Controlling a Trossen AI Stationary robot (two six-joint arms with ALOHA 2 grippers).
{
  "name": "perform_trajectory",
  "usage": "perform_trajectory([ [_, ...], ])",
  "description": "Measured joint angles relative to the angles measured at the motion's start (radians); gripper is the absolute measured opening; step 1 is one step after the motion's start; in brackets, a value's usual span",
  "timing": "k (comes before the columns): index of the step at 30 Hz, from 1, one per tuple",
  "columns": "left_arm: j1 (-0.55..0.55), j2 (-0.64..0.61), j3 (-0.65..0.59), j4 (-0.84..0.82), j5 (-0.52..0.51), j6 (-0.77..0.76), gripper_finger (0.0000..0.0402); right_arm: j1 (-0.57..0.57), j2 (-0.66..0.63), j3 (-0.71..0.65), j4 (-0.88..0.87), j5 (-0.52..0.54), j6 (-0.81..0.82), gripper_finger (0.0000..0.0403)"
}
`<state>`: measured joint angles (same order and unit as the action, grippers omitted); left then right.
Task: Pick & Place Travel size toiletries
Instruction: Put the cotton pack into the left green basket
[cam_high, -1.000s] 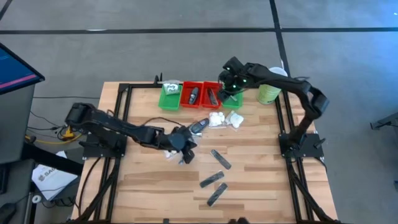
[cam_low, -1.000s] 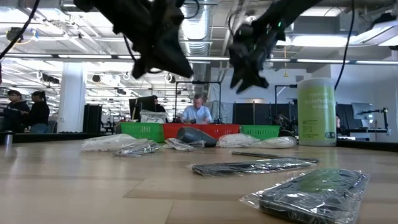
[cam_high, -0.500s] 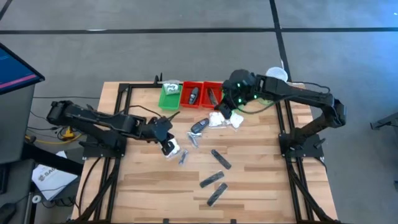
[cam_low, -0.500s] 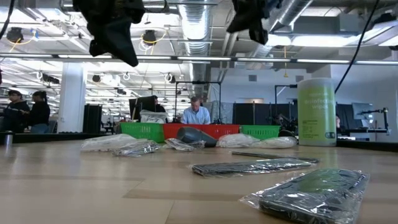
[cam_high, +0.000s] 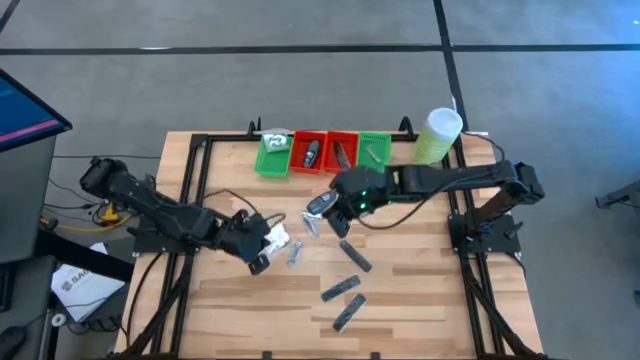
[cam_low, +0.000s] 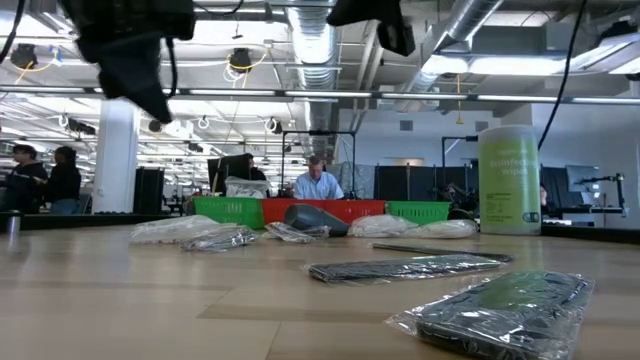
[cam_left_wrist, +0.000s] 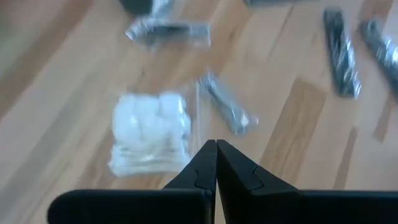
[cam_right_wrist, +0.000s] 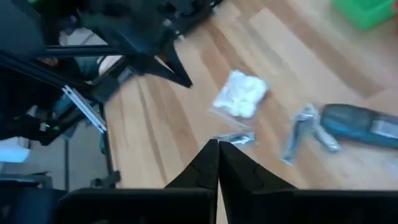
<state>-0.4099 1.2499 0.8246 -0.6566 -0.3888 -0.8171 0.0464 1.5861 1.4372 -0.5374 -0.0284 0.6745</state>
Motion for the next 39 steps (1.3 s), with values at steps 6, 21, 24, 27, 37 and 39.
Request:
perform_trajectory([
  [6, -0.097, 0.101, -0.037, 0.044, -0.026, -0.018, 0.0002, 0.044, 0.083, 0.000, 0.073, 0.006, 0.078, 0.0001],
  [21, -0.152, 0.403, -0.038, 0.237, -0.121, 0.060, 0.0056, 0.063, 0.113, 0.001, 0.148, 0.003, 0.124, 0.0000],
  [24, -0.151, 0.402, -0.037, 0.235, -0.136, 0.062, 0.0101, 0.063, 0.115, 0.001, 0.146, 0.003, 0.131, 0.0000],
  [27, -0.136, 0.397, -0.038, 0.222, -0.140, 0.083, 0.0143, 0.064, 0.115, 0.001, 0.152, 0.003, 0.138, 0.0000],
  [37, -0.055, 0.391, -0.110, 0.250, -0.086, 0.079, 0.0201, 0.064, 0.115, 0.001, 0.155, 0.003, 0.133, 0.0000],
  [39, -0.050, 0.391, -0.123, 0.256, -0.077, 0.078, 0.0196, 0.064, 0.115, 0.001, 0.157, 0.003, 0.132, 0.0000],
])
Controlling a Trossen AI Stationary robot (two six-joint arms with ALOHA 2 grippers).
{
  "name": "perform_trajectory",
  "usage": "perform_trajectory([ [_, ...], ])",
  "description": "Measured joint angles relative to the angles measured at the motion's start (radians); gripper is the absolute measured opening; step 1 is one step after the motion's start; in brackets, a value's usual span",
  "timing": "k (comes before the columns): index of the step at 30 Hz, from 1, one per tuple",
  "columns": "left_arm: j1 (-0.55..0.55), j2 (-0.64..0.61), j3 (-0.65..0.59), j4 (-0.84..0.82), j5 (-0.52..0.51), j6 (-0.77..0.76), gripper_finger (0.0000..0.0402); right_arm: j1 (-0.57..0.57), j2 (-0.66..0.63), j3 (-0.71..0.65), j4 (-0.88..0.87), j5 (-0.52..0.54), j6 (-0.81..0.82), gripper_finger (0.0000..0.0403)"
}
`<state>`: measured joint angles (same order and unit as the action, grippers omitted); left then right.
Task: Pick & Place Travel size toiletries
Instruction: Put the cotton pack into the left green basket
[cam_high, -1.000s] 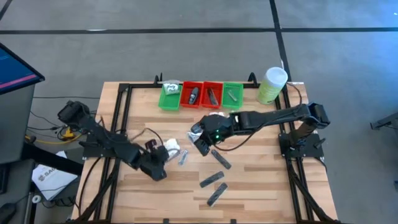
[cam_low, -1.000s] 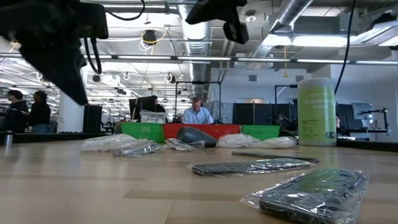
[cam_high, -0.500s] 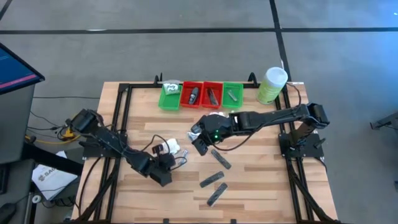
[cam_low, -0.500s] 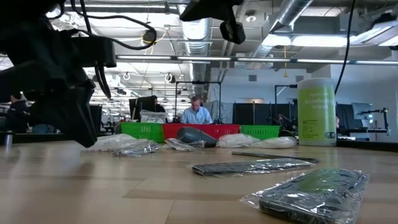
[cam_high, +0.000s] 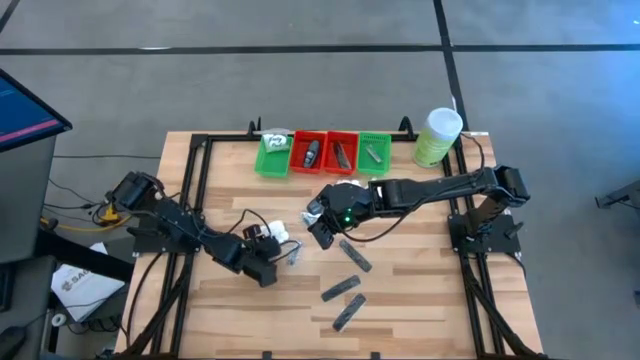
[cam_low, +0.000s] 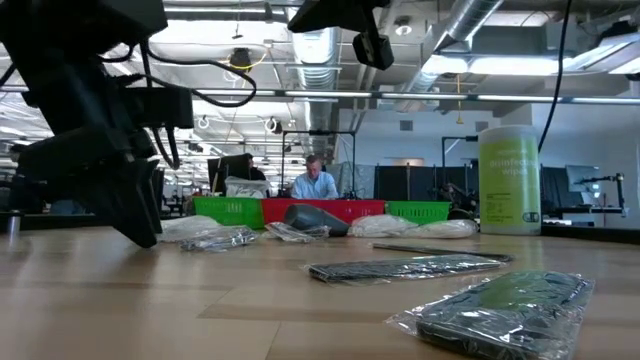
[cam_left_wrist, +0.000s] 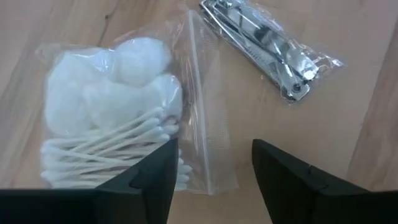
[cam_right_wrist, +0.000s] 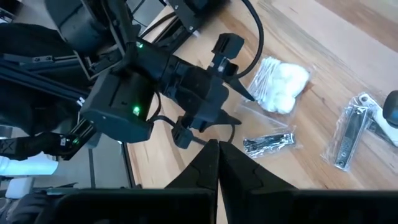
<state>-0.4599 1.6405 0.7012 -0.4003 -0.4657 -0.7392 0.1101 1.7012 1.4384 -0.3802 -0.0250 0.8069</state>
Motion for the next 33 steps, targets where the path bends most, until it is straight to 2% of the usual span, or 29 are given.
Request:
perform_trajectory([
  [5, 0.015, 0.000, -0.007, 0.014, 0.014, 0.000, 0.0148, 0.000, 0.000, 0.000, 0.002, 0.000, -0.002, 0.0000],
  [12, 0.051, -0.006, -0.011, 0.023, 0.073, -0.002, 0.0014, 0.000, 0.000, 0.000, 0.001, 0.000, -0.002, 0.0000],
  [16, 0.054, -0.071, -0.019, 0.011, 0.114, -0.022, 0.0003, 0.000, 0.000, 0.000, 0.001, 0.000, -0.005, 0.0001],
  [18, 0.054, -0.131, -0.027, -0.023, 0.147, -0.028, 0.0001, 0.000, 0.000, 0.000, 0.001, 0.000, -0.016, 0.0001],
  [26, 0.082, -0.421, -0.019, 0.010, 0.262, -0.029, 0.0000, 0.002, 0.000, 0.000, 0.030, -0.004, -0.084, 0.0001],
  [33, 0.124, -0.625, -0.019, 0.014, 0.375, -0.026, 0.0000, 0.001, 0.000, 0.000, 0.041, -0.101, -0.134, 0.0010],
])
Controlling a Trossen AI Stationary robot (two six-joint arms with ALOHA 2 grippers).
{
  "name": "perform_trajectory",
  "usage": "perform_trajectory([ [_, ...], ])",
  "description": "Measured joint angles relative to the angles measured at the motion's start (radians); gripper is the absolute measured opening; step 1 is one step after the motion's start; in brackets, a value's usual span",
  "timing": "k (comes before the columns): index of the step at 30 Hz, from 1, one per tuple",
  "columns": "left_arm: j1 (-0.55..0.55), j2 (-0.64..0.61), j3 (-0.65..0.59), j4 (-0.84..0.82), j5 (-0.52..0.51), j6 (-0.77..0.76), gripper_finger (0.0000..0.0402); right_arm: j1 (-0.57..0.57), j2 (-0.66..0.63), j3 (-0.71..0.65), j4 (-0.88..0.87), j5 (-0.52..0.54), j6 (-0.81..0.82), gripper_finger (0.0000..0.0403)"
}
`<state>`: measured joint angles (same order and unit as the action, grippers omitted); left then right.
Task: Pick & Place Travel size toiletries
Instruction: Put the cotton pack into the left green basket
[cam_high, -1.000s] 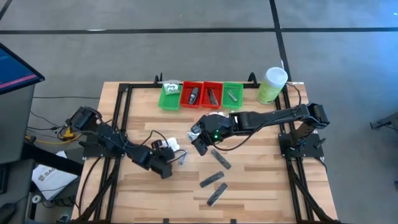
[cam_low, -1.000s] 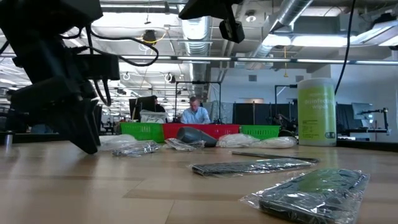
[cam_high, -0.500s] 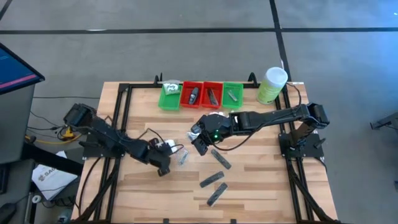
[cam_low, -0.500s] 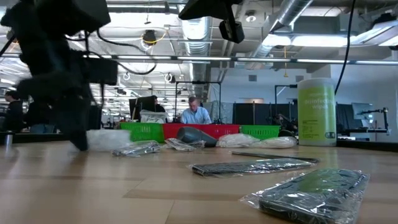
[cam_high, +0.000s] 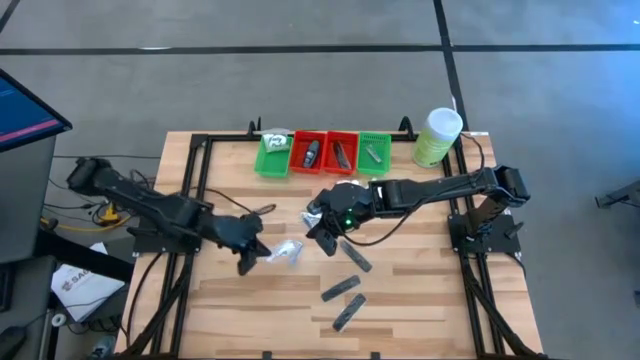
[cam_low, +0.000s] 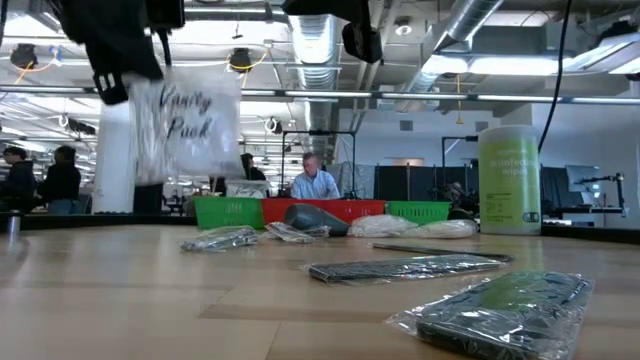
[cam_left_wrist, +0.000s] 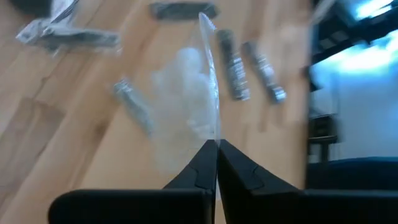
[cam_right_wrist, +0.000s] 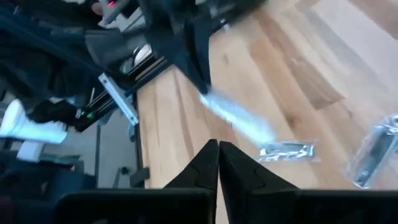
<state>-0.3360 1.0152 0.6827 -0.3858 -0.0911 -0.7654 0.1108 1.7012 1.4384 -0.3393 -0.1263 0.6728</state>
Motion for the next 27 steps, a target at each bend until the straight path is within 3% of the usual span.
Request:
perform_trajectory([
  [12, 0.018, -0.220, 0.002, 0.026, 0.156, 0.002, 0.0000, -0.002, 0.000, 0.000, 0.119, -0.031, -0.027, 0.0156],
  [18, 0.018, -0.238, 0.003, 0.230, 0.301, -0.007, 0.0000, -0.015, 0.003, 0.000, 0.162, -0.059, -0.039, 0.0225],
  [27, 0.018, -0.239, 0.004, 0.438, 0.334, -0.024, 0.0000, -0.021, 0.009, -0.001, 0.358, -0.085, -0.124, 0.0239],
])
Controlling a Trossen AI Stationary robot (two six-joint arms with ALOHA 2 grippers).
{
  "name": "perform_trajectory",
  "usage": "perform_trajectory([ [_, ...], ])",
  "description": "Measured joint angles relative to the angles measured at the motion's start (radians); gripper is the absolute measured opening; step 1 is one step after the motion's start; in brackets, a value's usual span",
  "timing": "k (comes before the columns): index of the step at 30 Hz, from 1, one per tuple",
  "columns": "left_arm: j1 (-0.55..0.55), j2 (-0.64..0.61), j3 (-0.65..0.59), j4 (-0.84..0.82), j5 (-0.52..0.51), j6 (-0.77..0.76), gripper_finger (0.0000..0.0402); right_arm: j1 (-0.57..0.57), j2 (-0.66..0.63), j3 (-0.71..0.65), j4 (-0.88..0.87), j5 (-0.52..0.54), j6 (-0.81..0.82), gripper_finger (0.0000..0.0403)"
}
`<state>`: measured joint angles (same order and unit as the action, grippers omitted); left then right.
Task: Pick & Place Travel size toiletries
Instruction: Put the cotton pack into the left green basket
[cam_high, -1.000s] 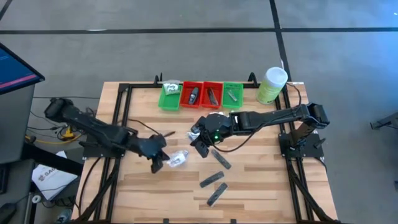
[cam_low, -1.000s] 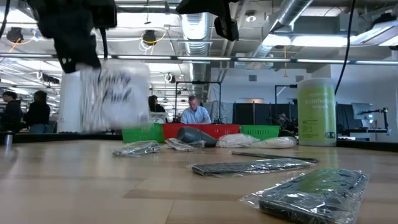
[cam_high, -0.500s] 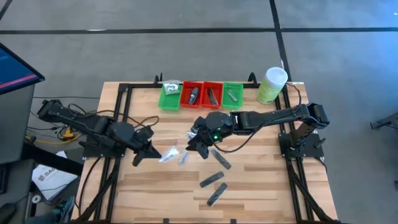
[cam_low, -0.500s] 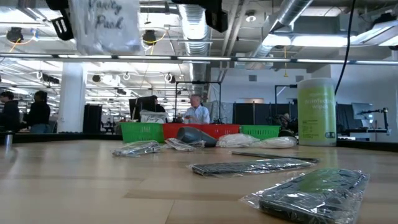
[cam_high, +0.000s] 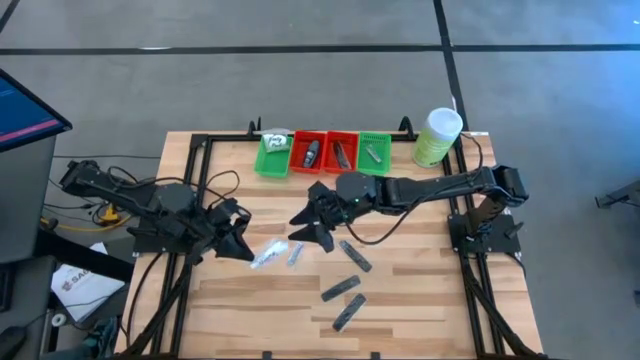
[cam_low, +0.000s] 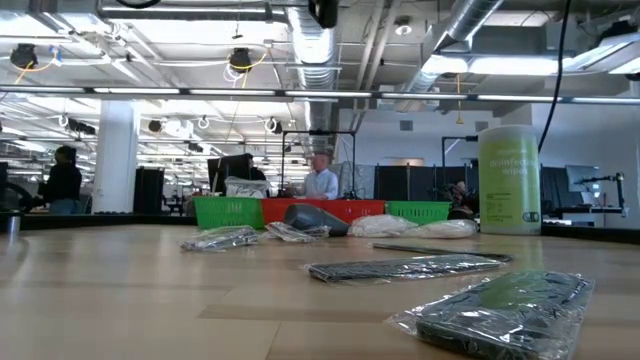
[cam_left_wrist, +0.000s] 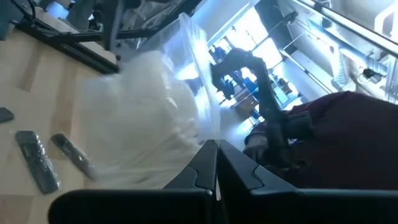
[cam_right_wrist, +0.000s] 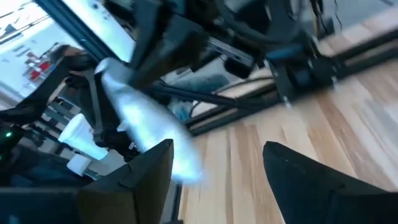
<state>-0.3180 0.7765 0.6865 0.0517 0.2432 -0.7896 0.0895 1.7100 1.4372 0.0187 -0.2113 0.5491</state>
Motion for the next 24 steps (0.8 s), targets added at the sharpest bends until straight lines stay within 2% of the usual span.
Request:
perform_trajectory([
  [7, 0.002, 0.000, 0.000, 0.005, 0.023, -0.023, 0.0000, -0.001, 0.000, 0.000, 0.031, 0.000, -0.046, 0.0231],
  [13, 0.045, 0.000, 0.000, 0.019, 0.065, -0.031, 0.0000, 0.017, 0.000, 0.000, 0.036, 0.002, -0.141, 0.0219],
  [24, 0.165, 0.094, 0.001, 0.118, 0.226, -0.039, 0.0000, 0.029, 0.000, 0.000, 0.042, 0.002, -0.160, 0.0207],
])
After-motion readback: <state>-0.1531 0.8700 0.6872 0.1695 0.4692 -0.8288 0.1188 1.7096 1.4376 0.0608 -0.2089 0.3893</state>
